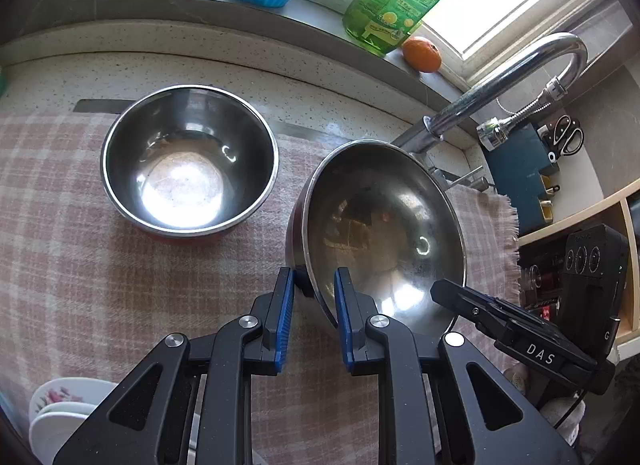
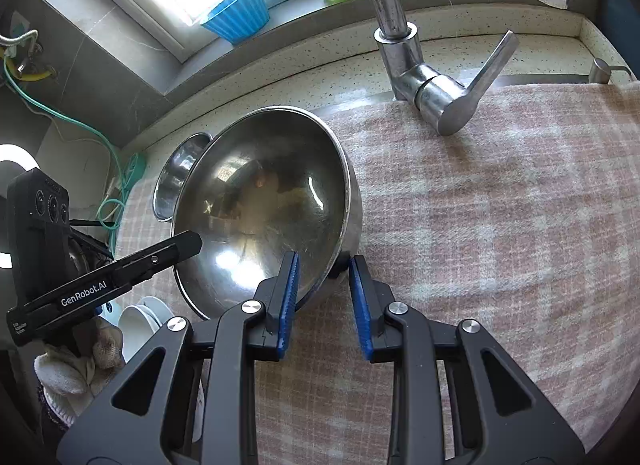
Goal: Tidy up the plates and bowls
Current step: 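Grip the rim of the large steel bowl with the right gripper and lift, then carry the large steel bowl onto the plate stack and release it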
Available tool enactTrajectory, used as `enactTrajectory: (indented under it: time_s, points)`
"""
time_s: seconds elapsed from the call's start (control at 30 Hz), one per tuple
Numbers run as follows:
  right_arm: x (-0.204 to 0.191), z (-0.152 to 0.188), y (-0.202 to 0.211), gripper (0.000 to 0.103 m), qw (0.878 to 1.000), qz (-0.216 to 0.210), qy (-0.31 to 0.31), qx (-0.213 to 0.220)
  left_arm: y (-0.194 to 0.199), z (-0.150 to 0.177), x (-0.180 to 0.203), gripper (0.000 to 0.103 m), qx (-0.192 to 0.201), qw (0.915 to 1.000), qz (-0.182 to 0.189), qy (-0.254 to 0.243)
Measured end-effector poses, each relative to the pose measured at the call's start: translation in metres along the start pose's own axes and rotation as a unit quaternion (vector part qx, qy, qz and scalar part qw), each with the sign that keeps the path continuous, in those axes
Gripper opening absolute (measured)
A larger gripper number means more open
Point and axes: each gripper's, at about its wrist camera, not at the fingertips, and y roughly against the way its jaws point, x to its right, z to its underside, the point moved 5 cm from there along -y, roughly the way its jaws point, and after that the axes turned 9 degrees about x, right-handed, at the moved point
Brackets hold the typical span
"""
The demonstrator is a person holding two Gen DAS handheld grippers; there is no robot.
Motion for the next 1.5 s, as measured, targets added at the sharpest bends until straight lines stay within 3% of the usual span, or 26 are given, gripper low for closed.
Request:
enactTrajectory:
  time_s: [0.5,0.83,1.5]
  points:
    - [-0.012,0.052,0.059,0.027,1.000,-0.002,0.006,0.020,0.038,0.058,0.007,0.019,-0.013,0.9993,0.032,0.015]
    - [-0.003,0.088,0.068,0.027,1.000,-0.007,-0.016,0.004,0.046,0.091,0.008,0.020,-0.032,0.9988,0.034,0.014]
    - [0.006,0.119,0.070,0.027,0.999,-0.005,-0.044,-0.013,0.053,0.121,0.009,0.021,-0.057,0.9978,0.033,-0.005]
